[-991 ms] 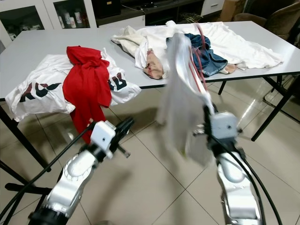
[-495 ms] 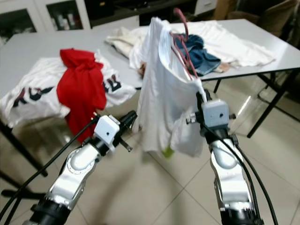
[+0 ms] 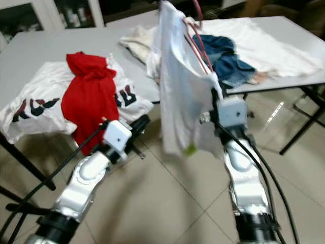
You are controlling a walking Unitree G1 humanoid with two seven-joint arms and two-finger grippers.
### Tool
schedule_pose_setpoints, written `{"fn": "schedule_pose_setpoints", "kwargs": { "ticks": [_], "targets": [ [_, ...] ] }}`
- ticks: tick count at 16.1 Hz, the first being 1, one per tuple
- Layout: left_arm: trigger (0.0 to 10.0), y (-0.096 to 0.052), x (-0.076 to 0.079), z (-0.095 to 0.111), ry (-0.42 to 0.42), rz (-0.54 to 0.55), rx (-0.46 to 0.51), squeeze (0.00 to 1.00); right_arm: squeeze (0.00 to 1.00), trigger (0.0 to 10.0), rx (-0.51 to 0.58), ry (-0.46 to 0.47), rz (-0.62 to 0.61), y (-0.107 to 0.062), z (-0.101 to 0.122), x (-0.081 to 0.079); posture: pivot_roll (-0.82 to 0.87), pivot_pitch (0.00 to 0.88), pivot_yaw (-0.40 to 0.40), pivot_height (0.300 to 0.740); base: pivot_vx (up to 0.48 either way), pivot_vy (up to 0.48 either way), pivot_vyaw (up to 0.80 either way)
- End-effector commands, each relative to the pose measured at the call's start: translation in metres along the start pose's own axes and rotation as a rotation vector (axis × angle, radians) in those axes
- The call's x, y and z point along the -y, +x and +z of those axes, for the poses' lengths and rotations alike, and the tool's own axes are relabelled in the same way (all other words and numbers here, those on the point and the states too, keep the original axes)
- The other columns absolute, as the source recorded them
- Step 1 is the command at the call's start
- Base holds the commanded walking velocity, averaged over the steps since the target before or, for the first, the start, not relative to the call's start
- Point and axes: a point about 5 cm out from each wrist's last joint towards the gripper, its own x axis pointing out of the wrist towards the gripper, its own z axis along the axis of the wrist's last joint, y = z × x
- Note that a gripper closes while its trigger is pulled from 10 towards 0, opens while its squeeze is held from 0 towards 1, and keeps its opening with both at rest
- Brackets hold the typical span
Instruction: Hang hanger
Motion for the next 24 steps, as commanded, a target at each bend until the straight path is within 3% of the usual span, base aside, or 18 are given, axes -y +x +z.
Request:
{"fn": "schedule_pose_setpoints", "kwargs": {
  "ticks": [1, 9, 15, 21, 24],
  "targets": [
    [10.0, 0.005, 0.005, 0.003, -0.002, -0.012, 0.010, 0.00, 0.00, 10.0, 0.037, -0.022, -0.030, -0.001, 0.005, 0.008, 0.06, 0.011, 0.043, 0.740, 0.428, 0.000, 0.00],
    [10.0, 0.007, 0.003, 0.003, -0.002, 0.001, 0.011, 0.00, 0.00, 10.0, 0.077, -0.020, -0.026, 0.008, 0.013, 0.007, 0.06, 0.005, 0.039, 0.740, 0.437, 0.000, 0.00],
    [10.0, 0.009, 0.003, 0.004, 0.001, 0.004, 0.017, 0.00, 0.00, 10.0, 0.105, -0.042, -0.033, 0.016, 0.021, 0.016, 0.06, 0.003, 0.040, 0.740, 0.440, 0.000, 0.00],
    [10.0, 0.011, 0.002, 0.004, 0.005, 0.002, 0.016, 0.00, 0.00, 10.0, 0.192, -0.104, -0.024, 0.034, 0.043, 0.032, 0.06, 0.000, 0.045, 0.740, 0.440, 0.000, 0.00],
    [10.0, 0.011, 0.001, 0.004, 0.010, 0.004, 0.015, 0.00, 0.00, 10.0, 0.291, -0.133, -0.061, 0.046, 0.068, 0.042, 0.06, 0.000, 0.047, 0.740, 0.439, 0.000, 0.00]
  ]
}}
